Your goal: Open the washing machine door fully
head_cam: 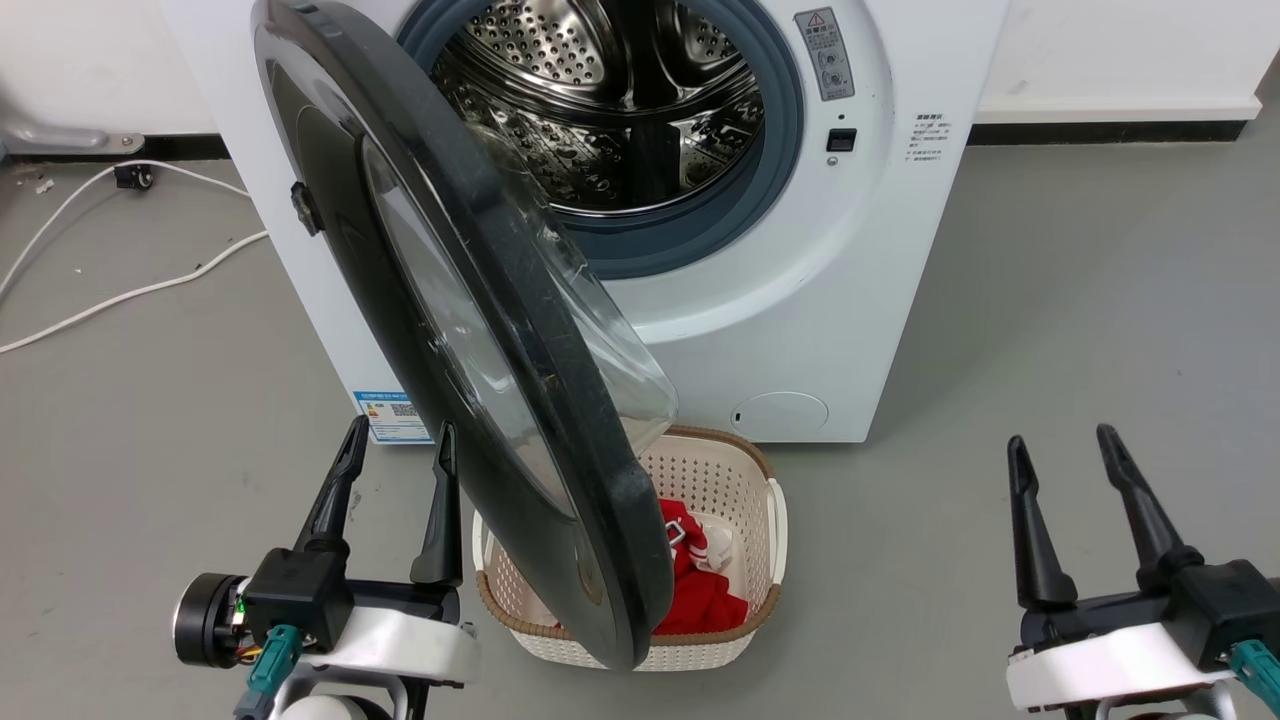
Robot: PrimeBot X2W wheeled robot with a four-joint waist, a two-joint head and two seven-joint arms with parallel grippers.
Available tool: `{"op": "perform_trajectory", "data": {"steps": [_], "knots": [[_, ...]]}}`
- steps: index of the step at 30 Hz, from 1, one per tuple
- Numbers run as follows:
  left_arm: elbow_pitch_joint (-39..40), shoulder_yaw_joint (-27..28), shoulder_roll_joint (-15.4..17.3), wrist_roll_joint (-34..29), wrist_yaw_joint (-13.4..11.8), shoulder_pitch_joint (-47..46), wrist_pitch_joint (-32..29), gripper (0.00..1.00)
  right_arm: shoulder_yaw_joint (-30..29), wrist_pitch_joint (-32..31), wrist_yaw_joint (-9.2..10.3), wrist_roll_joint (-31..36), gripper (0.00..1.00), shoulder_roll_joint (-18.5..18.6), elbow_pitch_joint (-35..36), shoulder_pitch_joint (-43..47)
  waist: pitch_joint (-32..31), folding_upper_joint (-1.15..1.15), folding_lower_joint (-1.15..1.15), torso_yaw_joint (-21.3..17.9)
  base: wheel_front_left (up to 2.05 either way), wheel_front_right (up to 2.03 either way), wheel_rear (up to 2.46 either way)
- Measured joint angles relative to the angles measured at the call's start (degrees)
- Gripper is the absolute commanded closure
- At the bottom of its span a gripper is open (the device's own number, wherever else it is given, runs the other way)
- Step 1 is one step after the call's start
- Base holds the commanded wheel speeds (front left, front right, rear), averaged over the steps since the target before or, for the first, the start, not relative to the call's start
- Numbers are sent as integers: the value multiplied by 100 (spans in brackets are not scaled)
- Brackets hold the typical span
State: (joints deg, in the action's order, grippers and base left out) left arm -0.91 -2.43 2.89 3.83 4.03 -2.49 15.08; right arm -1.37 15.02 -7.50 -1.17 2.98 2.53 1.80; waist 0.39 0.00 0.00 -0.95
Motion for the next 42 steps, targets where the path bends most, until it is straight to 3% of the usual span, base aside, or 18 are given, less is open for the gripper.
{"op": "perform_trajectory", "data": {"steps": [13, 14, 15, 16, 28, 42], "knots": [[-4, -47, 0, -13, 35, 0, 0, 0, 40, 1, -1, -159, 0, -1, -375, -46, 4, 0, 0, 6, 0, 0, 0], [12, -48, 0, -15, 46, 0, 0, 52, 47, 1, -1, -168, 0, -1, -383, -48, 7, 0, 0, 6, 0, 0, 0], [27, -52, 0, -19, 48, 0, 0, 73, 49, 1, -1, -187, 0, -1, -402, -48, 9, 0, 0, 7, 0, 0, 0], [33, -52, 0, -24, 49, 0, 0, 100, 53, 1, -1, -189, 0, -1, -414, -49, 12, 0, 0, 10, 0, 0, 0], [554, -19, 0, -67, 22, -62, 0, 100, 62, 1, -1, -278, 0, -1, -474, -105, 41, 0, 0, 24, 0, 0, 0], [2806, -159, 0, -328, -71, -509, 1, 100, 93, 4, -1, -336, 0, -2, -524, -116, 44, 0, 0, -1, 0, 0, 0]]}}
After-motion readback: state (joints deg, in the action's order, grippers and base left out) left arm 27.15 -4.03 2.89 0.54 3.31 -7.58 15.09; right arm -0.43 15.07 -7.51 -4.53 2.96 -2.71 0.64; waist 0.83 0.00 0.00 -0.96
